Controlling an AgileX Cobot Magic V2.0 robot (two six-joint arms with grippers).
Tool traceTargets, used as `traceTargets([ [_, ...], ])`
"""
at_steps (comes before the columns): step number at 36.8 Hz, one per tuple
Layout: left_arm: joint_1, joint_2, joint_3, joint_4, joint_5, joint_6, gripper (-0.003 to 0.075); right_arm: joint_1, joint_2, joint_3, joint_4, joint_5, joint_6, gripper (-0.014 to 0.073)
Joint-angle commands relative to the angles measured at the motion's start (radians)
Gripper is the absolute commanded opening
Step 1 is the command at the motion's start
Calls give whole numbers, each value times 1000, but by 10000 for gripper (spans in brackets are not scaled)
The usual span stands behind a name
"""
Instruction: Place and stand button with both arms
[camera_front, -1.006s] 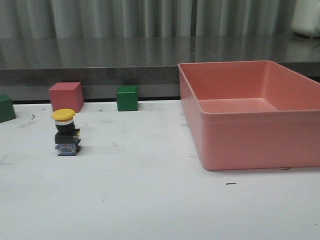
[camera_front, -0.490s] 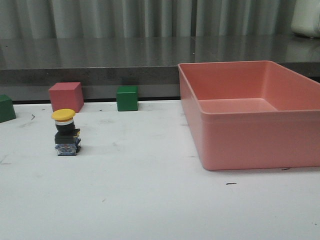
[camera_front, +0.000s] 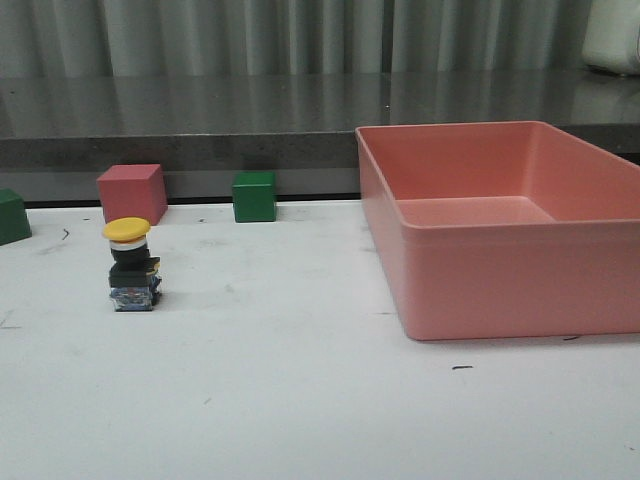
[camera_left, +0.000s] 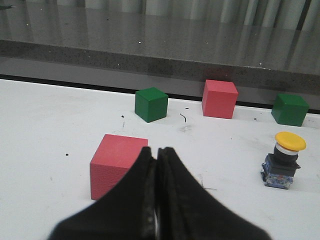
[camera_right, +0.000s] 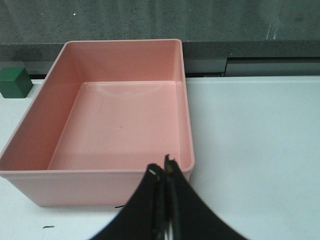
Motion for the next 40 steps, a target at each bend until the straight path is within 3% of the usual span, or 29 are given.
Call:
traceTargets([
  [1,0,-24,10,-9,-85,-13,-20,-3,-1,-26,-18,-78,-9,-68],
  [17,0,-24,10,-9,-85,-13,-20,-3,-1,-23,-21,-87,-9,-68],
  [23,0,-24,10,-9,-85,-13,-20,-4,-35,55,-50,-219,-25,-68],
  [28,0,-24,10,-9,-85,-13,-20,-4,-123,157,25,-327,-141,-68],
  [32,0,-24,10,-9,-85,-13,-20,-16,-231,246,114,-333,-244,-68],
  [40,0,-24,10,-9,-85,-13,-20,-104,-423,396,221,-309,-269,-68],
])
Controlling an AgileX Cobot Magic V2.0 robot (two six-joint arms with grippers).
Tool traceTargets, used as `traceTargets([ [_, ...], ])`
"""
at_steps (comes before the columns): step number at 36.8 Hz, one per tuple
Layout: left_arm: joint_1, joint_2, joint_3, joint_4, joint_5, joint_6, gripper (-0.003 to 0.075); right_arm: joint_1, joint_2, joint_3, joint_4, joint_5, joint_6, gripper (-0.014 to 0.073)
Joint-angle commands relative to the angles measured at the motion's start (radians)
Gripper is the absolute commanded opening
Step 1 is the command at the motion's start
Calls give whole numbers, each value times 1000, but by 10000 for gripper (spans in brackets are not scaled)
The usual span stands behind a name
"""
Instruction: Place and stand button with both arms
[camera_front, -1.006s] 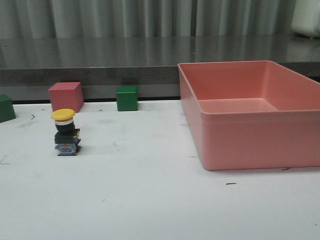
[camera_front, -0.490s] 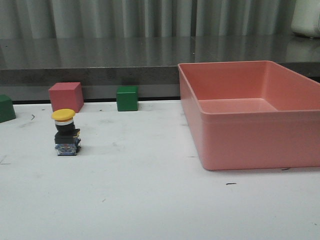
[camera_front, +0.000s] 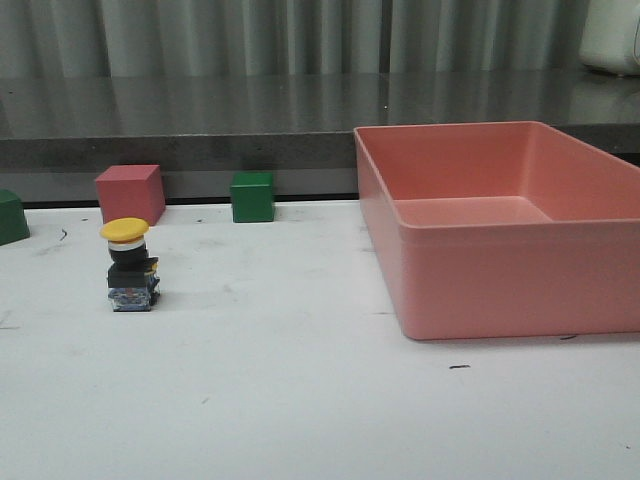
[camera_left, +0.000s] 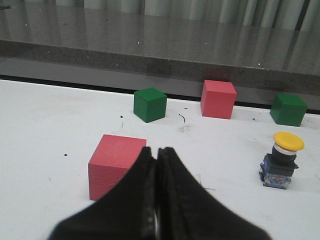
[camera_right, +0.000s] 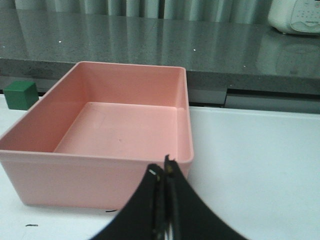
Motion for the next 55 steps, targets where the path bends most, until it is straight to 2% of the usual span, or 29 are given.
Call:
traceTargets([
  [1,0,-24,10,-7,-85,-13,-20,-40,-61,30,37,-76,-18,-68],
  [10,0,-24,10,-7,-85,-13,-20,-48,-138,111,37,-73,-17,-68],
  [20,0,-22,10,-7,-85,-13,-20,-48,-138,110,36,-27,-17,-68],
  [55,0,-22,10,-7,-85,-13,-20,-48,-138,110,36,-27,-17,-68],
])
